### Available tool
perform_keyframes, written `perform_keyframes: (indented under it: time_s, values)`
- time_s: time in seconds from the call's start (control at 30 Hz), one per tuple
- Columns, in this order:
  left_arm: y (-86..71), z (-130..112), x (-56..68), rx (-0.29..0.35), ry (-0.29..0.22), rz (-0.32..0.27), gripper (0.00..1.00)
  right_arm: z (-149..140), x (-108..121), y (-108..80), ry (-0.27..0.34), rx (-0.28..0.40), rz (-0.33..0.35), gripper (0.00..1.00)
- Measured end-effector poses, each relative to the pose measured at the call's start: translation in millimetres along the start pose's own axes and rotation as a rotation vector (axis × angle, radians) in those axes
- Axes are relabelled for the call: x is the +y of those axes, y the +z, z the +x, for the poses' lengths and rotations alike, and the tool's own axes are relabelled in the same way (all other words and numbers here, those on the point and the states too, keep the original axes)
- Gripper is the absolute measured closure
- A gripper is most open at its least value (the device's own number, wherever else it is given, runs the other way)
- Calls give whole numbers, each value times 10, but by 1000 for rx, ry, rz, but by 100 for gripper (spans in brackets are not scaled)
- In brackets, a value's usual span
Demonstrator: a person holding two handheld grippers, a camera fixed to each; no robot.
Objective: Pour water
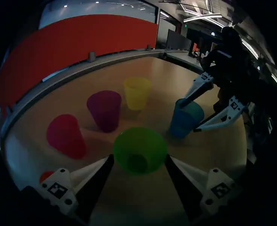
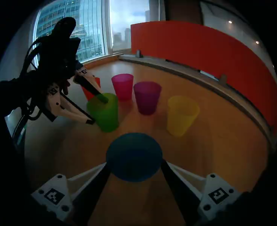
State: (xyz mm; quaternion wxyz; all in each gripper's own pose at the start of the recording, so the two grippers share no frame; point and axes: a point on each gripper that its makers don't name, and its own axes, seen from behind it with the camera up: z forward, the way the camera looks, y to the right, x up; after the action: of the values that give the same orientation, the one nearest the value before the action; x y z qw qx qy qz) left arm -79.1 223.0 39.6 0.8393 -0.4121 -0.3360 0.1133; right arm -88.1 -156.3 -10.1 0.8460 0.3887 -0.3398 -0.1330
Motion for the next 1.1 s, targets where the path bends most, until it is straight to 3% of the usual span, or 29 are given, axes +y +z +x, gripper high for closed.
perform_keyframes:
  time_s: [0.63, 0.93, 1.1]
  values:
    - [91, 88, -35, 13, -24, 14, 12, 56, -17, 46, -6, 6, 0, 0]
    - [92, 86, -39, 9, -21, 17, 12, 59, -17, 65, -3, 10, 1, 0]
    - [86, 80, -43, 8, -23, 16, 12, 68, -47, 69, 0, 17, 11, 9]
